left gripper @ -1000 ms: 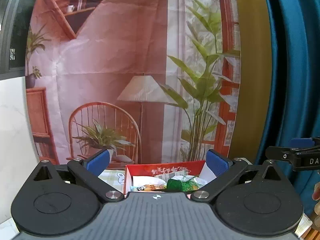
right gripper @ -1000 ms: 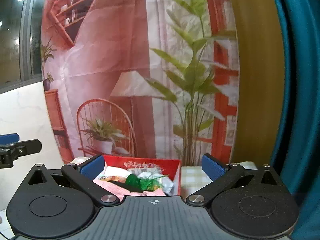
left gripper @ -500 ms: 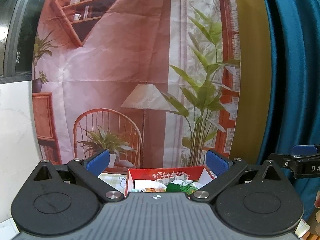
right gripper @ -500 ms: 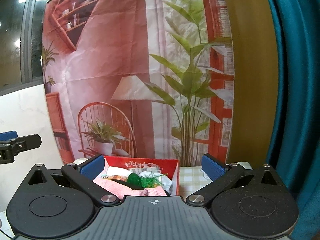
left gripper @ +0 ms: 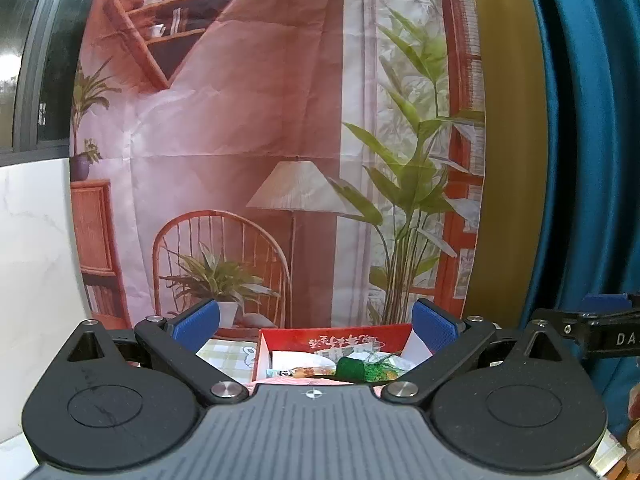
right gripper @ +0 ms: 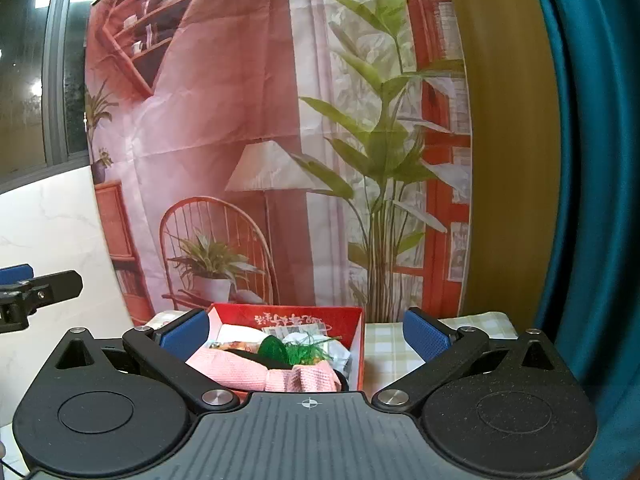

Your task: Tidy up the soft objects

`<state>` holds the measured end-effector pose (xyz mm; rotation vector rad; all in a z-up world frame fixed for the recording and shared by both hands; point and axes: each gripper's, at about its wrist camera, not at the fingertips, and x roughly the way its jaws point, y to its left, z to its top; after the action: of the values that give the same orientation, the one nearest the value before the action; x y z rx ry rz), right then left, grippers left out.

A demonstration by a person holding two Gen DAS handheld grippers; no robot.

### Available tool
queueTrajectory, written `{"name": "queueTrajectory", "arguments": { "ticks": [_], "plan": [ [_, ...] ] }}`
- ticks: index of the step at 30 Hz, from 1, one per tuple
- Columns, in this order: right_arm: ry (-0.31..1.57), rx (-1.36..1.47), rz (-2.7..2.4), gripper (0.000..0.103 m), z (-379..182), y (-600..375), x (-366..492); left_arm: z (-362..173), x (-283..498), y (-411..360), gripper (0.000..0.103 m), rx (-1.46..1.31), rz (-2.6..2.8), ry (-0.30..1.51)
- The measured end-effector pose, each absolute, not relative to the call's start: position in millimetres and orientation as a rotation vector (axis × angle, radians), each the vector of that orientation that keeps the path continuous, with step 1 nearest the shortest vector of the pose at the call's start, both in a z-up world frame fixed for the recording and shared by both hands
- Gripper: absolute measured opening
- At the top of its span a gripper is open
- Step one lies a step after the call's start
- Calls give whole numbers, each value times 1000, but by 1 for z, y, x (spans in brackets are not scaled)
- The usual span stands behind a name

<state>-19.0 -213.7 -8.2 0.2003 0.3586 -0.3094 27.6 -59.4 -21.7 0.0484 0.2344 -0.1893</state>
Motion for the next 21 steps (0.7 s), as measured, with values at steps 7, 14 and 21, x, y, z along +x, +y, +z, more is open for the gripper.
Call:
{"name": "queueTrajectory", "arguments": {
  "ticks": [7,14,21],
  "plan": [
    [370,191,-314,103,-12,-220,-12,-23,31,-59,103,48,-198,240],
    [375,188,-324,103,-12,-222,-10,-26,33,-51,103,33,-204,262],
    [375,175,-326,103,-12,-221,-10,-25,34,-49,103,25,-208,263]
  ]
}}
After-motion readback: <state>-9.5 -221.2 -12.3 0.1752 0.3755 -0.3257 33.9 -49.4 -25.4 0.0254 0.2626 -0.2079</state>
